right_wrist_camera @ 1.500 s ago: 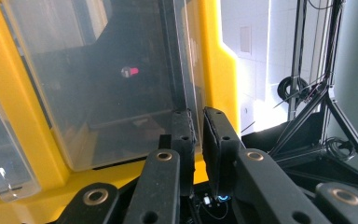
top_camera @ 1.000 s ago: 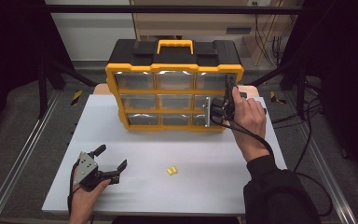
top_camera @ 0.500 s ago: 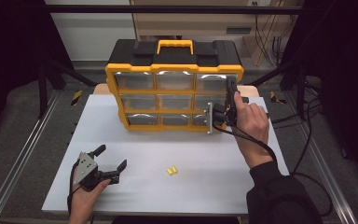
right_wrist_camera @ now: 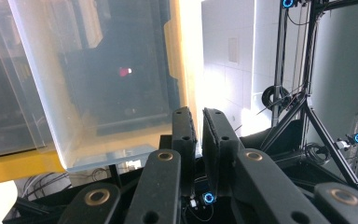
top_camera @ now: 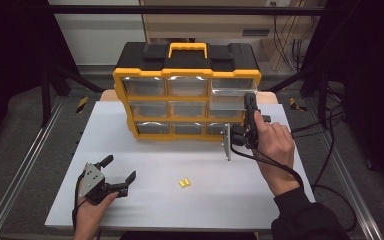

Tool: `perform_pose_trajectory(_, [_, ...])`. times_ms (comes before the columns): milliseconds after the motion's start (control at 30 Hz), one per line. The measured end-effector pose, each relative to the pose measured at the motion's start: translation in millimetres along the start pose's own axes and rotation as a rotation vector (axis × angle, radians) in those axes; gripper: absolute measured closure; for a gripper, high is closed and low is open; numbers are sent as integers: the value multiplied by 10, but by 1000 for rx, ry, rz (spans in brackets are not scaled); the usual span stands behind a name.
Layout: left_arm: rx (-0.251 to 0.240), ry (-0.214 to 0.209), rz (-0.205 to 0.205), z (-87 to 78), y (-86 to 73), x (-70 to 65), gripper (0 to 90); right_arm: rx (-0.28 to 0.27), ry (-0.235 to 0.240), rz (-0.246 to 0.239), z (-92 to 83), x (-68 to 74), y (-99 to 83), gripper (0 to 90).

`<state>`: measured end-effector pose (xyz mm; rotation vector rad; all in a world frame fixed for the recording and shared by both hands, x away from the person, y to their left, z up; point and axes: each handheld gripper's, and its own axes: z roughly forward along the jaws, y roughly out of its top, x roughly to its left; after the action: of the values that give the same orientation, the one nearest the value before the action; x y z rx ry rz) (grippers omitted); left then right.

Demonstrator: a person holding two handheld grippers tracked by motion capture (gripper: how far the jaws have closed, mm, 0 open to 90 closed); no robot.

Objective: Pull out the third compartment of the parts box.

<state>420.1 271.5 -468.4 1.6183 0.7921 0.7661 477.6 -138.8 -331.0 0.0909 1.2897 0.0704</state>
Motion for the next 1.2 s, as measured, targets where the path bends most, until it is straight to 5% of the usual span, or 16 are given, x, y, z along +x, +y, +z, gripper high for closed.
perform_pose_trajectory(1200, [5, 15, -5, -12, -9, 17, 26, -1, 38, -7, -424, -157, 47, 835])
